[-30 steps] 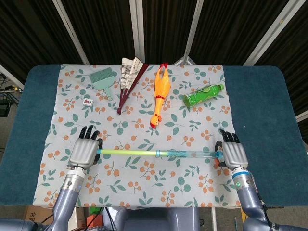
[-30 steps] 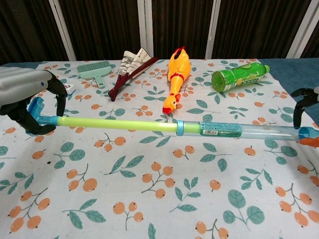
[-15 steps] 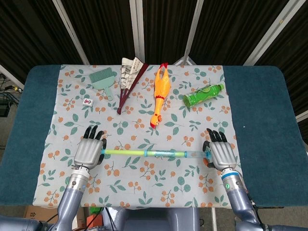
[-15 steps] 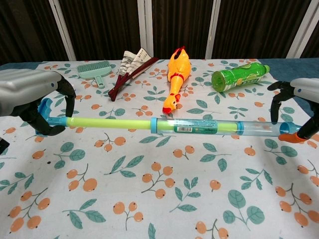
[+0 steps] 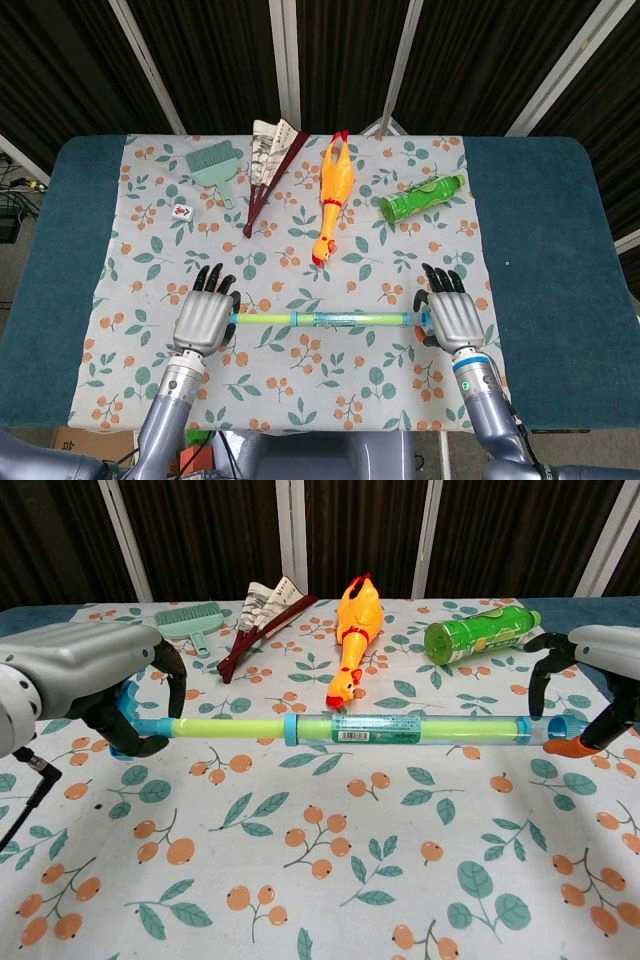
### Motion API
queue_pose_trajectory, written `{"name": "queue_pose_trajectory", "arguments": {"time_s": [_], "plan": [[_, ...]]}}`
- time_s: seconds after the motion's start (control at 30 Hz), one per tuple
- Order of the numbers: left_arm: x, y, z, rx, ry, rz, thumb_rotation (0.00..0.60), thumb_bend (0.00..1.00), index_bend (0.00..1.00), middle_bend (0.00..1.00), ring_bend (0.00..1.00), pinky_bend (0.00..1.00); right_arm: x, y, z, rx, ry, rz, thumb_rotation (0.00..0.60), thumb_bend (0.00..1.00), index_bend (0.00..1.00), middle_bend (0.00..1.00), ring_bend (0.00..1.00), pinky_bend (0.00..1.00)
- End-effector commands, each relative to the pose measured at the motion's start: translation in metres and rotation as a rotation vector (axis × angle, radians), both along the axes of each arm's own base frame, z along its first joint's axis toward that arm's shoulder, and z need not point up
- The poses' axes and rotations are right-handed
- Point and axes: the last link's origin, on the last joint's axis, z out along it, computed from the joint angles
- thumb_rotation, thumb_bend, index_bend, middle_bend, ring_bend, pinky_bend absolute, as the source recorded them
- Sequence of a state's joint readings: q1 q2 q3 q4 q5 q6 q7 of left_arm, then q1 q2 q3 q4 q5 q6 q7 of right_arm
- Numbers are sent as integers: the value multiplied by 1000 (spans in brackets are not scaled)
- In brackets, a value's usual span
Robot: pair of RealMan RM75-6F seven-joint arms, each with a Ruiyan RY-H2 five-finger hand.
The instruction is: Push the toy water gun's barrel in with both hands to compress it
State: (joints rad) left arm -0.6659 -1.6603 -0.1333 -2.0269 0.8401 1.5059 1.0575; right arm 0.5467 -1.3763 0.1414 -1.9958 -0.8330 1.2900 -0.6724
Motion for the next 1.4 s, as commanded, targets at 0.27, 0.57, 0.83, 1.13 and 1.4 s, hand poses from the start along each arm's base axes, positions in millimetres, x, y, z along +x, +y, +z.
{"name": "queue_pose_trajectory", "arguments": {"time_s": [0.27,0.57,0.83,1.13,1.4], "plan": [[13,-6,-12,-2,-9,-13,600,474,645,194,0,26,1,1,2,0,-18,-2,600,390,664,41,0,0],[21,-9,-16,-2,-25,-14,600,474,645,193,0,26,-1,2,3,2,-31,-11,600,390,663,41,0,0],[25,-9,-20,5,-37,-16,600,473,645,192,0,26,2,2,3,1,-30,1,600,390,663,41,0,0],[29,-11,-25,6,-49,-14,600,473,642,188,0,26,2,3,3,3,-35,1,600,390,664,42,0,0],[30,-12,-27,7,-51,-14,600,402,461,76,0,25,1,3,4,4,-36,2,600,390,396,16,0,0]]}}
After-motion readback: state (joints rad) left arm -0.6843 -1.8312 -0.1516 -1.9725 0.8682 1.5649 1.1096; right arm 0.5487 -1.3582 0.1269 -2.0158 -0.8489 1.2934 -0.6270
